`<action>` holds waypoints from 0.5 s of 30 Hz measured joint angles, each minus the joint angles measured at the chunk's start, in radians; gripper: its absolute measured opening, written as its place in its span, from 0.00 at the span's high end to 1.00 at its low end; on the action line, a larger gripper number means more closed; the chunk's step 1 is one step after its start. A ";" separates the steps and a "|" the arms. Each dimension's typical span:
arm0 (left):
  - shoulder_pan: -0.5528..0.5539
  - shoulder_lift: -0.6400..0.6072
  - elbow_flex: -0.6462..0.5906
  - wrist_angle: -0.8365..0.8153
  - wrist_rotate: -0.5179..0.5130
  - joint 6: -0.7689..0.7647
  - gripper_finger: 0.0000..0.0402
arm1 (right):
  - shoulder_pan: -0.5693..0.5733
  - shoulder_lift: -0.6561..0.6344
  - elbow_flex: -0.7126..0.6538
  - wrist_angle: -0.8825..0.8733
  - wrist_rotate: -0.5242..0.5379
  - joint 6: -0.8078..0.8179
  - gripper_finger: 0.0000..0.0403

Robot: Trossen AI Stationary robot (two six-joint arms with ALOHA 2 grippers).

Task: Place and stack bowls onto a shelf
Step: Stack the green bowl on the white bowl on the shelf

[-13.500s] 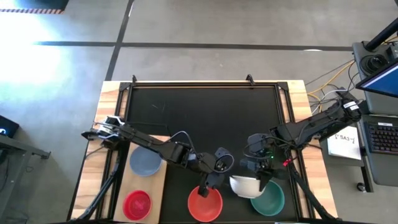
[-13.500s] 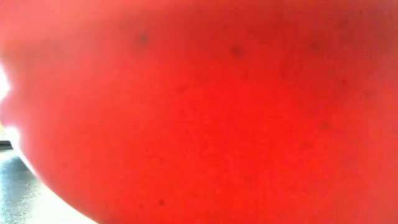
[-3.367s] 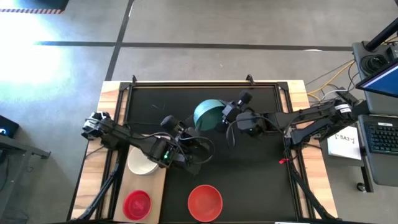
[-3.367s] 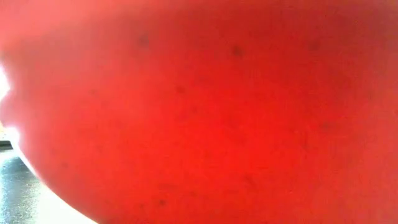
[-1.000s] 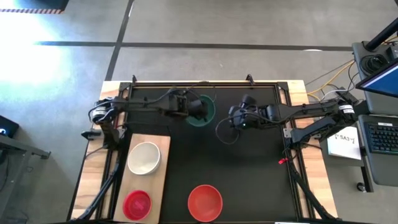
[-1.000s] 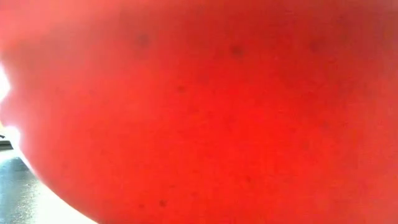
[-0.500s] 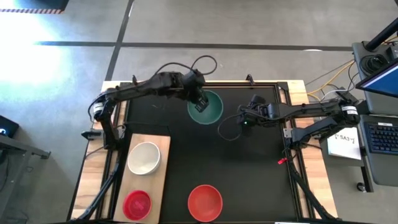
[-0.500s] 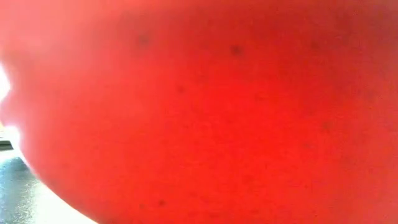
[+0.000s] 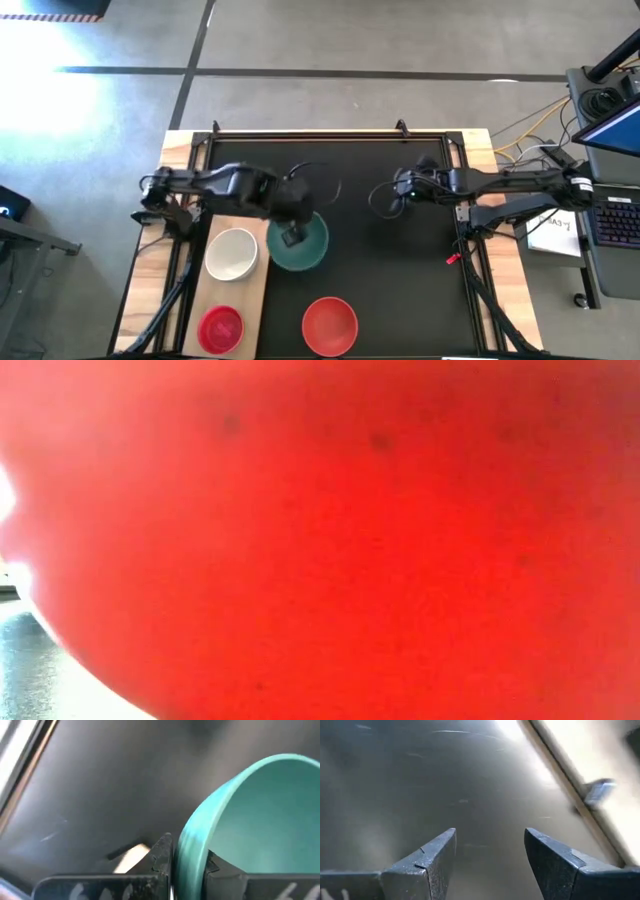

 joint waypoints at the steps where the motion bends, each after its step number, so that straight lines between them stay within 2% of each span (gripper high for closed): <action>1: -0.022 -0.019 -0.018 0.032 -0.001 -0.034 0.97 | 0.000 -0.011 -0.011 0.020 -0.041 0.000 0.44; 3: -0.064 -0.061 -0.054 0.052 0.024 -0.080 0.97 | 0.005 -0.027 -0.027 0.069 -0.132 -0.008 0.44; 5: -0.095 -0.102 -0.086 0.012 -0.007 -0.214 0.97 | 0.009 -0.042 -0.039 0.123 -0.226 -0.014 0.44; 10: -0.148 -0.273 -0.300 0.042 -0.059 -0.484 0.97 | 0.039 -0.048 -0.052 0.251 -0.439 -0.026 0.44; 12: -0.170 -0.338 -0.400 0.004 -0.059 -0.610 0.97 | 0.052 -0.042 -0.053 0.281 -0.493 -0.026 0.44; 15: -0.199 -0.424 -0.551 0.047 -0.041 -0.736 0.97 | 0.078 -0.028 -0.053 0.308 -0.522 -0.001 0.44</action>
